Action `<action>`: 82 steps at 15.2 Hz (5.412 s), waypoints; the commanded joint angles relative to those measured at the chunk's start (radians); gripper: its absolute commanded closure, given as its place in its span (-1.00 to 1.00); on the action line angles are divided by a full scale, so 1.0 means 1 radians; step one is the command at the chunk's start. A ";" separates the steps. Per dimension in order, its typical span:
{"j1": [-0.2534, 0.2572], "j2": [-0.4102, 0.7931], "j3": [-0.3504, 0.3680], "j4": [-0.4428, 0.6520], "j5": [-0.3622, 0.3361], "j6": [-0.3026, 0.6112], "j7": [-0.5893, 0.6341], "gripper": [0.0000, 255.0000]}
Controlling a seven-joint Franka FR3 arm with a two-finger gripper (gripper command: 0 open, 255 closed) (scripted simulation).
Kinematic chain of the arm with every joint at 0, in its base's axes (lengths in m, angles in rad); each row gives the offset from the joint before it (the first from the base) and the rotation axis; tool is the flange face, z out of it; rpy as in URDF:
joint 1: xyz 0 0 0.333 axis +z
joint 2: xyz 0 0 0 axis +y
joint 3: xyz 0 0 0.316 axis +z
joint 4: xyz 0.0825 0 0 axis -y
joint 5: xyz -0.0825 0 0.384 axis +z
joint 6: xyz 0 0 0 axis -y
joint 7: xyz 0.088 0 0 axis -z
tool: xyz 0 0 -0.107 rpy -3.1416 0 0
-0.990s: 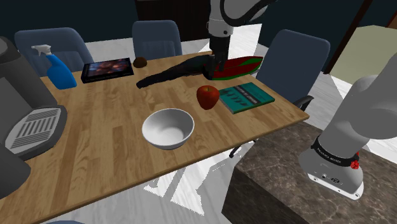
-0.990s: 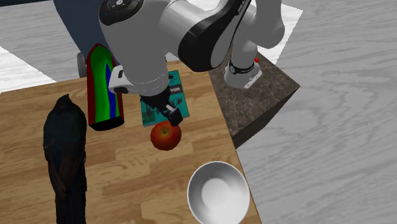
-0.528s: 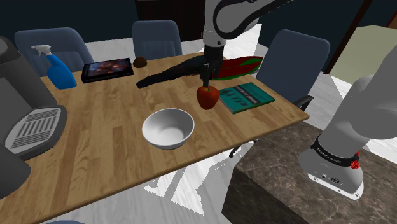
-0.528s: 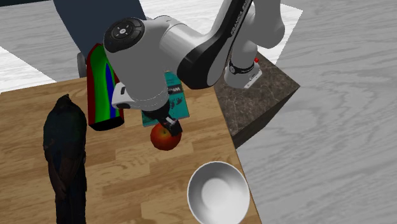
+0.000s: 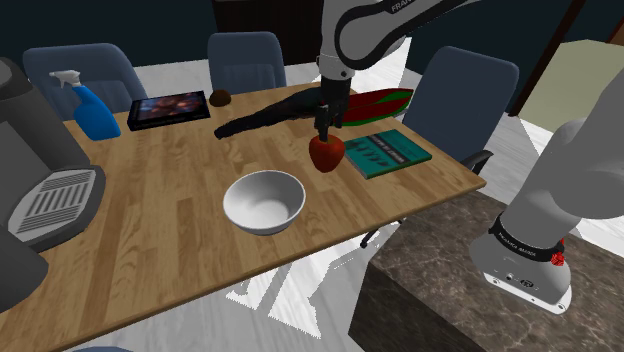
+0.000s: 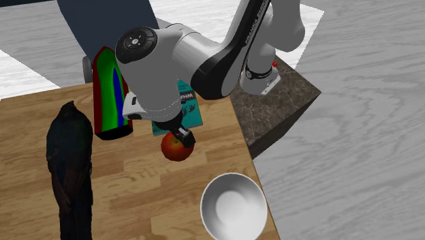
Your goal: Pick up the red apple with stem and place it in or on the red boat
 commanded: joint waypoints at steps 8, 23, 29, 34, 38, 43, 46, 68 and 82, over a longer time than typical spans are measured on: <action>0.000 0.000 0.000 0.000 0.000 0.000 0.000 1.00; -0.001 -0.060 -0.003 0.101 0.001 -0.161 0.003 1.00; -0.002 -0.078 -0.004 0.163 0.001 -0.241 0.005 1.00; -0.003 -0.088 -0.005 0.220 0.000 -0.307 0.008 1.00; -0.003 -0.092 -0.006 0.270 0.000 -0.361 0.010 1.00; -0.004 -0.091 -0.007 0.337 -0.001 -0.428 0.012 1.00; -0.025 -0.088 -0.034 0.360 -0.005 -0.450 -0.034 1.00; -0.274 0.233 -0.300 0.894 0.021 -0.690 -0.531 1.00; -0.370 0.391 -0.341 1.041 0.062 -0.690 -0.656 1.00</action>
